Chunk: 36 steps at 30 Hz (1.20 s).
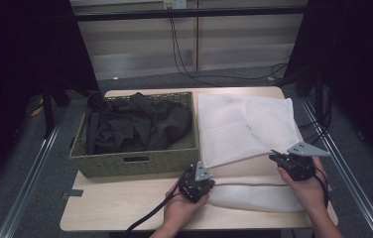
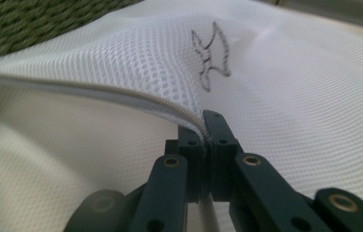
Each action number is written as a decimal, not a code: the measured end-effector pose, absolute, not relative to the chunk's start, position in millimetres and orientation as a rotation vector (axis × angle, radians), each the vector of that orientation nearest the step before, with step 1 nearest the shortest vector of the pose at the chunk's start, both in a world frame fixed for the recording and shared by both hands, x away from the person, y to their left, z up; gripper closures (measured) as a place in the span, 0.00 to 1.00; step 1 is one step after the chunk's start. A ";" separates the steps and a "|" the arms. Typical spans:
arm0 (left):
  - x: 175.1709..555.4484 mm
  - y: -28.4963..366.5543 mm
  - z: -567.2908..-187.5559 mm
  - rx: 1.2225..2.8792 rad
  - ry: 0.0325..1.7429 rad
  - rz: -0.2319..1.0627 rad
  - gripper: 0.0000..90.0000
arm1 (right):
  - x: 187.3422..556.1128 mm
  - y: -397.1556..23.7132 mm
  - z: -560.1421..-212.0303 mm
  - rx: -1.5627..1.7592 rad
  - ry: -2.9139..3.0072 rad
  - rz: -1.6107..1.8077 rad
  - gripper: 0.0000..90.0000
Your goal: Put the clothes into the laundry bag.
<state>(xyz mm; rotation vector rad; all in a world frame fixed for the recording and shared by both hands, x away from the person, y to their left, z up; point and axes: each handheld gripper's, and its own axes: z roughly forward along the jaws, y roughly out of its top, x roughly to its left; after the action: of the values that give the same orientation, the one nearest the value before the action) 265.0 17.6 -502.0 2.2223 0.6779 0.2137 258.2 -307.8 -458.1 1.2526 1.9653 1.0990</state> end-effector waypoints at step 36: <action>272.6 181.2 -419.6 1.829 0.710 0.304 0.00 | 253.6 -290.4 -464.8 1.177 2.074 1.170 0.97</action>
<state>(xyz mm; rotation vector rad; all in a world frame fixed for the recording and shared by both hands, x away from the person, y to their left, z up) 272.6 181.2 -419.6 1.8291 0.7098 0.3041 253.6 -290.4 -464.8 1.1768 2.0742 1.1704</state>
